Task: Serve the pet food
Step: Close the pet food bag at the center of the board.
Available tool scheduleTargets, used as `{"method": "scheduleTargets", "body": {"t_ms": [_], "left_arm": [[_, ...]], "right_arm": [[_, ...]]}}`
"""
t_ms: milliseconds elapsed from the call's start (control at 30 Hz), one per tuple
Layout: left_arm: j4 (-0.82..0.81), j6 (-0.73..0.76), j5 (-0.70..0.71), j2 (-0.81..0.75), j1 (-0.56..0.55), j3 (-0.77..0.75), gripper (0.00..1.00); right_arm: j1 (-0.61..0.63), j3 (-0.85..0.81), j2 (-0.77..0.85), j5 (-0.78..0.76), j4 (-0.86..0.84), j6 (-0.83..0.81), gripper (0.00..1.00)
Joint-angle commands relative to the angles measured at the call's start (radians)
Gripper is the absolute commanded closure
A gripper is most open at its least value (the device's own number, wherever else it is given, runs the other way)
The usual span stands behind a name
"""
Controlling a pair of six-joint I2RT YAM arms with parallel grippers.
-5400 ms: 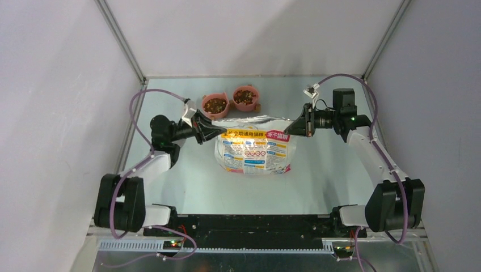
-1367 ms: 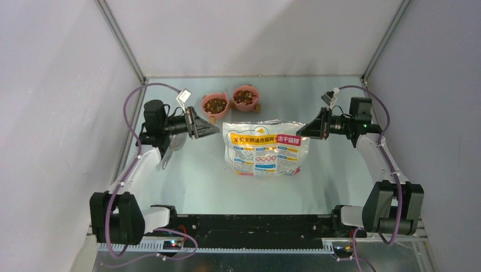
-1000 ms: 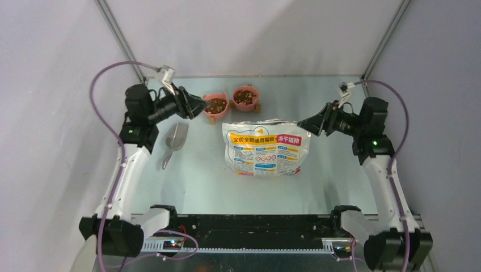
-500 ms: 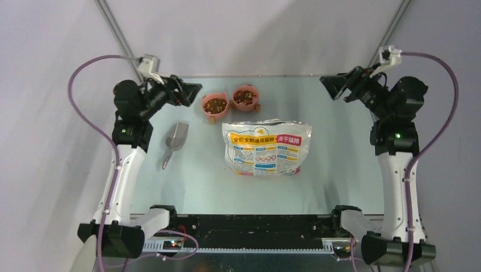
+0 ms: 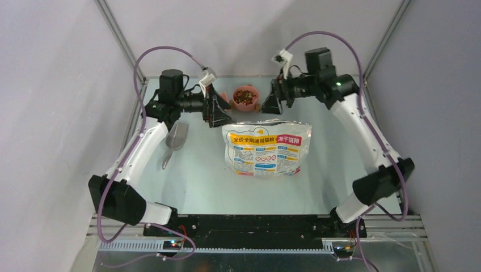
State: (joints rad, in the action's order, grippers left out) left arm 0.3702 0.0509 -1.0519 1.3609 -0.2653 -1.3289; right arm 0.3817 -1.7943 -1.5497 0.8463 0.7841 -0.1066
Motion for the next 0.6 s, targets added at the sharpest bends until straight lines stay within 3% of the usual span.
{"method": "scheduleTargets", "body": {"t_ms": [0,167,367,567], "left_arm": [[0.208,0.190,-0.125,0.051,-0.028,-0.068,0.11],[0.364,0.345,-0.132,0.118,-0.053,-0.104,0.12],[0.550,0.551,-0.219,0.150,-0.065,-0.149,0.28],[0.470,0.504,-0.211,0.125,-0.070,-0.101,0.47]], "right_arm": [[0.078,-0.167,-0.128,0.073,0.217,-0.192,0.19],[0.175,-0.336,-0.297,0.043,0.439,-0.351,0.23],[0.219,-0.365,-0.336,0.082,0.505,-0.419,0.29],[0.240,-0.333,-0.328,0.069,0.511,-0.432,0.44]]}}
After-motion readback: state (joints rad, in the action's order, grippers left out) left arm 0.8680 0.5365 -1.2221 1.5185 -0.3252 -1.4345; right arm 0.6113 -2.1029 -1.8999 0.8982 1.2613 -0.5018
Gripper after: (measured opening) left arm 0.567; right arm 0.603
